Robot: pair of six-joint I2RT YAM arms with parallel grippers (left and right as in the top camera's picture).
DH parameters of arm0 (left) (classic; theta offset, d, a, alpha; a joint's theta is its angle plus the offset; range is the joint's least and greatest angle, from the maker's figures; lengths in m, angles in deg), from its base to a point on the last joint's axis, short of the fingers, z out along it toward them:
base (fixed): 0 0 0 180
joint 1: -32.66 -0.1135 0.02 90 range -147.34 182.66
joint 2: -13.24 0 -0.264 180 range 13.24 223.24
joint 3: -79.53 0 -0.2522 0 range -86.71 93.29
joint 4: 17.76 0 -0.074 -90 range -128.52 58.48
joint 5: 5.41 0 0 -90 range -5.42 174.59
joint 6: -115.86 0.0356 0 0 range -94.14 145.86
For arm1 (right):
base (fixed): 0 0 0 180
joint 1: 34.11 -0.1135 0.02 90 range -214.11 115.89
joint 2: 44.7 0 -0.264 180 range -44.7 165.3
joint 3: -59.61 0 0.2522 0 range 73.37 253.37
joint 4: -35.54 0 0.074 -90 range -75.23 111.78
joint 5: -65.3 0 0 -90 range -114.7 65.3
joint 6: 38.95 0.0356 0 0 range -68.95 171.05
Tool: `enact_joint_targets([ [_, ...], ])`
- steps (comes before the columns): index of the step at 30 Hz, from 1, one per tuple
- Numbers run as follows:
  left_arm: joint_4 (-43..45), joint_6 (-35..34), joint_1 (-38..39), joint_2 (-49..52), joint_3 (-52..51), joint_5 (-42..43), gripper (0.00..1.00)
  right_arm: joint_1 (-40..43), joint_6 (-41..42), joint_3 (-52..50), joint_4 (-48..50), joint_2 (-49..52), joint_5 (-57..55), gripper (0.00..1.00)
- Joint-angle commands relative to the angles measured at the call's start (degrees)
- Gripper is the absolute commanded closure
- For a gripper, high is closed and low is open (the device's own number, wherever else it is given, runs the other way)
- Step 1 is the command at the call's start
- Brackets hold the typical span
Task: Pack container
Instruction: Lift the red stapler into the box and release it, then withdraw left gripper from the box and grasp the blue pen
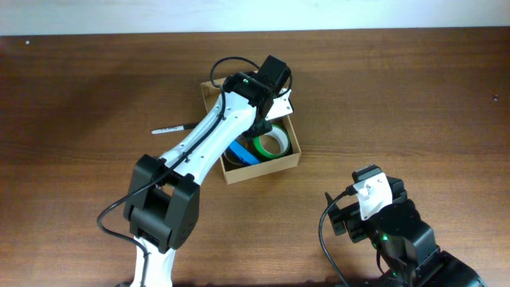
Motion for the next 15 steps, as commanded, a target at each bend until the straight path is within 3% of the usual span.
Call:
enact_joint_targets([
  [1, 0.33, 0.92, 0.72, 0.26, 1.40, -0.83, 0.67, 0.13, 0.81, -0.15, 0.15, -0.28, 0.11, 0.01],
  [4, 0.33, 0.92, 0.70, 0.63, 1.40, -0.83, 0.67, 0.13, 0.81, -0.15, 0.15, -0.28, 0.11, 0.01],
  [9, 0.35, 0.92, 0.70, 0.68, 1.40, -0.81, 0.45, 0.15, 0.81, -0.15, 0.15, -0.28, 0.11, 0.01],
  [15, 0.35, 0.90, 0.70, 0.68, 1.40, -0.81, 0.43, 0.15, 0.81, -0.15, 0.15, -0.28, 0.11, 0.01],
])
